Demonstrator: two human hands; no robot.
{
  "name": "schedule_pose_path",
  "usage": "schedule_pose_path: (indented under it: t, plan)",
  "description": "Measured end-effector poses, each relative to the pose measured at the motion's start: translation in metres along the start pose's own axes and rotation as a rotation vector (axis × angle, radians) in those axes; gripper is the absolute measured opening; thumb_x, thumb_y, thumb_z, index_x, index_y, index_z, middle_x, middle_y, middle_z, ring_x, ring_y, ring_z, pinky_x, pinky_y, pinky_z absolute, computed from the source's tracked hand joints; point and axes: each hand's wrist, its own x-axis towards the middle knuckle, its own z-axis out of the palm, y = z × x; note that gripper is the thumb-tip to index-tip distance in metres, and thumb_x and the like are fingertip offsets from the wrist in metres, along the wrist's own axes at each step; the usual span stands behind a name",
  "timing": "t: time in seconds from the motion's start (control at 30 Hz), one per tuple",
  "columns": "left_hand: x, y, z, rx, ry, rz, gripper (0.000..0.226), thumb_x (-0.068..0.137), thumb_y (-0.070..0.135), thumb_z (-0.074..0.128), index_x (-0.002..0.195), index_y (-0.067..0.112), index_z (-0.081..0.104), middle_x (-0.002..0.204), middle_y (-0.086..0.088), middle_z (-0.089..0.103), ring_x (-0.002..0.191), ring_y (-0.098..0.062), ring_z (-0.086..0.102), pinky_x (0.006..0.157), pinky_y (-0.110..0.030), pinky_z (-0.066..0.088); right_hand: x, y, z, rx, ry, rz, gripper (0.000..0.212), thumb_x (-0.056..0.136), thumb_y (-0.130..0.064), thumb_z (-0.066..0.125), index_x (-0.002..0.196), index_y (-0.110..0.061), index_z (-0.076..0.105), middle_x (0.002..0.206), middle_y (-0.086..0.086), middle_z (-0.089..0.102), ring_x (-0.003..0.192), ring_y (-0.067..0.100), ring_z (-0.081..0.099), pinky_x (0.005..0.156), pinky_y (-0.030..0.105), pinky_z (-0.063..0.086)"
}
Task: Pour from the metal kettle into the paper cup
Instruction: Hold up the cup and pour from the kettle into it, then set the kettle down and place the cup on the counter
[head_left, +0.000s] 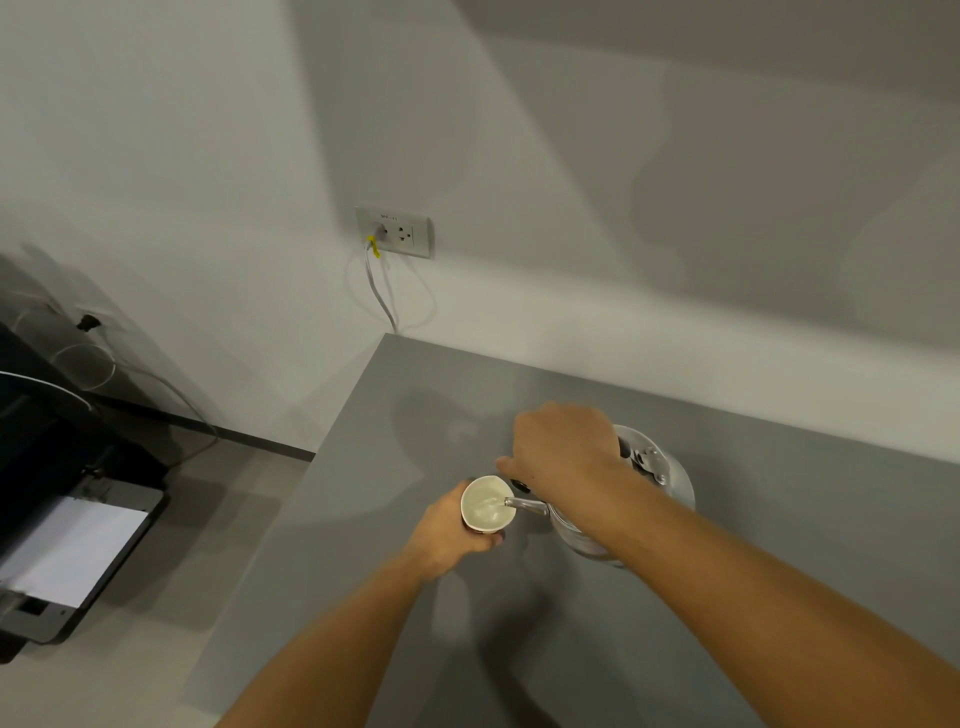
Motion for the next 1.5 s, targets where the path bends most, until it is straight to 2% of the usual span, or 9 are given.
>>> schedule_pose_path:
  t: [0.23, 0.4, 0.63, 0.8, 0.93, 1.03, 1.2, 1.33, 1.5]
  plan:
    - [0.001, -0.001, 0.001, 0.004, 0.002, 0.0, 0.066, 0.061, 0.038, 0.089, 0.117, 0.052, 0.057, 0.098, 0.026, 0.073, 0.084, 0.005, 0.068, 0.067, -0.017, 0.05, 0.0, -0.002, 0.0, -0.01, 0.004, 0.005, 0.041, 0.085, -0.04, 0.061, 0.058, -0.021, 0.037, 0.087, 0.003, 0.067, 0.064, 0.025, 0.046, 0.046, 0.027, 0.022]
    - [0.0, -0.001, 0.001, 0.003, 0.001, -0.006, 0.069, 0.061, 0.038, 0.09, 0.119, 0.053, 0.055, 0.097, 0.029, 0.071, 0.08, 0.01, 0.066, 0.063, -0.014, 0.048, -0.001, -0.002, 0.001, -0.015, 0.003, 0.009, 0.045, 0.085, -0.041, 0.061, 0.054, -0.022, 0.035, 0.081, 0.002, 0.065, 0.063, 0.024, 0.046, 0.044, 0.027, 0.019]
    - [0.0, 0.004, 0.002, 0.031, 0.001, 0.019, 0.068, 0.062, 0.036, 0.089, 0.12, 0.05, 0.057, 0.1, 0.027, 0.072, 0.088, 0.008, 0.067, 0.068, -0.014, 0.05, -0.005, 0.003, 0.002, -0.001, -0.002, 0.032, 0.043, 0.086, -0.039, 0.061, 0.055, -0.021, 0.037, 0.056, -0.003, 0.036, 0.062, 0.024, 0.047, 0.043, 0.027, 0.018]
    - [0.0, 0.004, 0.002, 0.03, 0.008, 0.025, 0.067, 0.064, 0.033, 0.09, 0.122, 0.045, 0.059, 0.101, 0.022, 0.073, 0.088, 0.006, 0.067, 0.068, -0.015, 0.05, -0.006, 0.011, 0.004, 0.037, -0.011, 0.065, 0.044, 0.086, -0.04, 0.06, 0.053, -0.021, 0.039, 0.055, -0.003, 0.039, 0.055, 0.02, 0.044, 0.043, 0.027, 0.021]
    - [-0.001, 0.003, 0.001, 0.038, 0.015, 0.033, 0.065, 0.065, 0.032, 0.091, 0.12, 0.044, 0.06, 0.1, 0.022, 0.073, 0.088, 0.011, 0.065, 0.067, -0.008, 0.049, -0.009, 0.022, 0.009, 0.095, -0.018, 0.113, 0.043, 0.081, -0.043, 0.061, 0.05, -0.019, 0.046, 0.052, -0.002, 0.046, 0.046, 0.014, 0.04, 0.043, 0.026, 0.024]
    - [-0.001, 0.002, 0.001, 0.024, 0.02, 0.027, 0.064, 0.065, 0.03, 0.091, 0.121, 0.041, 0.06, 0.102, 0.019, 0.073, 0.092, 0.005, 0.067, 0.072, -0.004, 0.046, -0.013, 0.035, 0.015, 0.142, -0.015, 0.141, 0.048, 0.081, -0.053, 0.06, 0.05, -0.018, 0.048, 0.052, -0.002, 0.049, 0.047, 0.016, 0.043, 0.043, 0.026, 0.026]
    - [0.001, -0.001, 0.0, 0.012, 0.012, 0.034, 0.066, 0.065, 0.028, 0.092, 0.122, 0.039, 0.06, 0.107, 0.016, 0.074, 0.099, -0.002, 0.068, 0.086, -0.019, 0.052, -0.02, 0.059, 0.029, 0.266, -0.042, 0.195, 0.058, 0.081, -0.065, 0.058, 0.051, -0.017, 0.051, 0.05, -0.002, 0.053, 0.049, 0.016, 0.049, 0.043, 0.027, 0.029]
    - [0.002, -0.003, 0.0, -0.026, -0.004, 0.029, 0.069, 0.065, 0.023, 0.092, 0.124, 0.035, 0.06, 0.108, 0.012, 0.075, 0.102, -0.008, 0.07, 0.093, -0.031, 0.055, -0.025, 0.079, 0.044, 0.465, -0.058, 0.192, 0.063, 0.08, -0.069, 0.059, 0.054, -0.012, 0.056, 0.051, 0.005, 0.066, 0.045, 0.017, 0.055, 0.047, 0.029, 0.038]
    - [-0.001, 0.0, 0.0, -0.047, 0.006, 0.012, 0.069, 0.065, 0.024, 0.093, 0.125, 0.035, 0.061, 0.107, 0.012, 0.075, 0.102, -0.011, 0.07, 0.092, -0.035, 0.056, -0.033, 0.094, 0.06, 0.586, -0.034, 0.195, 0.064, 0.075, -0.074, 0.059, 0.047, -0.019, 0.044, 0.034, -0.007, 0.04, 0.033, 0.007, 0.034, 0.043, 0.028, 0.027]
